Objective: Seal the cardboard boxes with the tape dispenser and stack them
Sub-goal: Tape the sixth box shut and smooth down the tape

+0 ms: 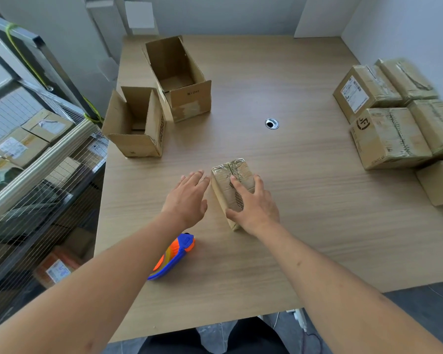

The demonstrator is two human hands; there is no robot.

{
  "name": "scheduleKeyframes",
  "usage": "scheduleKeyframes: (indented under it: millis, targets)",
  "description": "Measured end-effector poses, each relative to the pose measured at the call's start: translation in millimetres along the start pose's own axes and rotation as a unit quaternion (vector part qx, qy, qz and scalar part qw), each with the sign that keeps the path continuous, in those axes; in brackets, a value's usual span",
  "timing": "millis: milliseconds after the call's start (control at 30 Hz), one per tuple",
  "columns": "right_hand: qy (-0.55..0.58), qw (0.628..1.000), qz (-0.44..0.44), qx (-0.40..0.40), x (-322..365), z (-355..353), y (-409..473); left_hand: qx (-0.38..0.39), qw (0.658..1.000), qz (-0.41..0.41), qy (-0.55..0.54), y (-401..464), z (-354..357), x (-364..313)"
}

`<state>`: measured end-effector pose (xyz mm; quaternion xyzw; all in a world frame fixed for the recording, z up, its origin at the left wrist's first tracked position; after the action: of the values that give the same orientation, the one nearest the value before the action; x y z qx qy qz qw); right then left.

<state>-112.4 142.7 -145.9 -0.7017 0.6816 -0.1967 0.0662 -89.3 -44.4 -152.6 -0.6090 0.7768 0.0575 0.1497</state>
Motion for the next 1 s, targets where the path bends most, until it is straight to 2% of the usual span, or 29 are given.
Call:
scheduleKeyframes:
  millis: [233, 533, 733, 1000]
  targets:
    - [0.058, 0.998, 0.029, -0.011, 9.6, -7.5, -9.3, -0.005, 1.000, -0.005, -0.018, -2.6, -15.6, 3.8]
    - [0.067, 0.992, 0.079, -0.076, 35.8, -64.5, -52.3, -0.002, 0.998, 0.056, -0.004, -10.3, -77.9, -6.3]
    - [0.079, 0.982, 0.123, -0.116, 41.0, -110.9, -94.0, 0.004, 0.993, 0.111, 0.024, -16.8, -132.0, -30.5]
    - [0.110, 0.967, 0.154, -0.172, 28.5, -168.6, -149.2, -0.029, 0.983, 0.169, 0.072, -27.4, -184.2, -84.9]
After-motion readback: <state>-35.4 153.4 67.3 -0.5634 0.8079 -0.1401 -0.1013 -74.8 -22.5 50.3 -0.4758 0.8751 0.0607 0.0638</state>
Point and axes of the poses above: each hand's wrist, its own y-axis towards the middle knuckle, its own z-axis out of the palm, x = y × z, the point moved 4 cm from there along y, towards the middle knuckle, and after that the axes turned 10 degrees about z, right-handed, at the moved point
